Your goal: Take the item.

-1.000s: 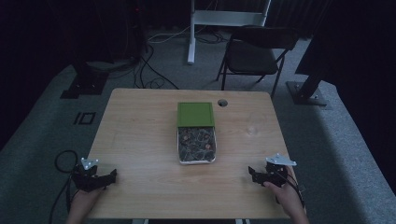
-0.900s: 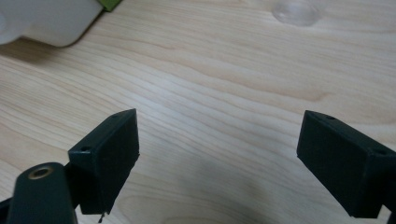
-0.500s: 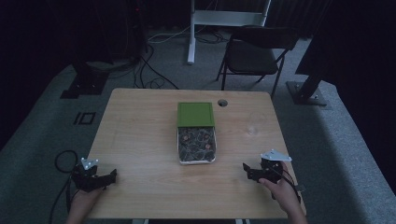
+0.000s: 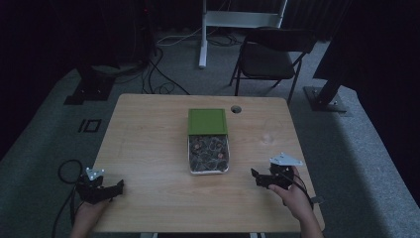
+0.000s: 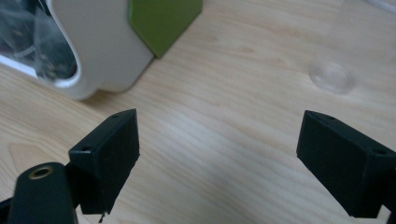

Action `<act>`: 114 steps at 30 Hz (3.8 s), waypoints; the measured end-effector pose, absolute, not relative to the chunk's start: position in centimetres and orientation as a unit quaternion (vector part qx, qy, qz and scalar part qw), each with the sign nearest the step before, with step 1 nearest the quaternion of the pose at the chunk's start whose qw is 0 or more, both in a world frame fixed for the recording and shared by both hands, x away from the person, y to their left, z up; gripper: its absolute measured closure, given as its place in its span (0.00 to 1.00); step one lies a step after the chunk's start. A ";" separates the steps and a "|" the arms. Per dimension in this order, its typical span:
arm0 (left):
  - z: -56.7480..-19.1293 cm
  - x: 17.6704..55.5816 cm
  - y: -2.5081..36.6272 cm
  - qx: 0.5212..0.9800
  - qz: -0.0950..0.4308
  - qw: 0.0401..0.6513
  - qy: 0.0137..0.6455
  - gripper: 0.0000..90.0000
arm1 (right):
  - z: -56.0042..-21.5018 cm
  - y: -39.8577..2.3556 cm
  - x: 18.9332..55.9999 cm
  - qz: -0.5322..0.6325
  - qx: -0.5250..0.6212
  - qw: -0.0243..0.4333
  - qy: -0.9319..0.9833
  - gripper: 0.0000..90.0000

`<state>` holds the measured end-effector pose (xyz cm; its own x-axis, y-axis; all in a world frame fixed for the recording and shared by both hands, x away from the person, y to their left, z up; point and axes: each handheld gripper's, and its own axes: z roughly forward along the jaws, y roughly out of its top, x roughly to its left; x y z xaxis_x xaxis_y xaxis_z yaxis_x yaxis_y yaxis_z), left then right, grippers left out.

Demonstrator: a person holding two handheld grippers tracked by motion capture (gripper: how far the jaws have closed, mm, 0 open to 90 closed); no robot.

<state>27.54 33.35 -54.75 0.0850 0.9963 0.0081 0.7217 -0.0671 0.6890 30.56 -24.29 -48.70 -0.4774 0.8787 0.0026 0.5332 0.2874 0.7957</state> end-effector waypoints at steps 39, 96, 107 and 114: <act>-54.7 27.5 33.4 0.685 0.253 0.270 0.627 0.00 | -43.8 -16.5 33.0 0.424 0.370 0.225 0.795 0.17; -54.7 27.5 33.3 0.685 0.253 0.270 0.627 0.00 | -48.2 -7.0 35.2 0.403 0.380 0.187 0.811 0.63; -54.7 27.5 33.3 0.685 0.253 0.270 0.627 0.00 | -47.2 -7.8 34.9 0.430 0.364 0.194 0.803 0.85; -54.7 27.5 33.3 0.685 0.253 0.271 0.627 0.00 | -45.8 -8.5 34.7 0.445 0.356 0.191 0.799 0.86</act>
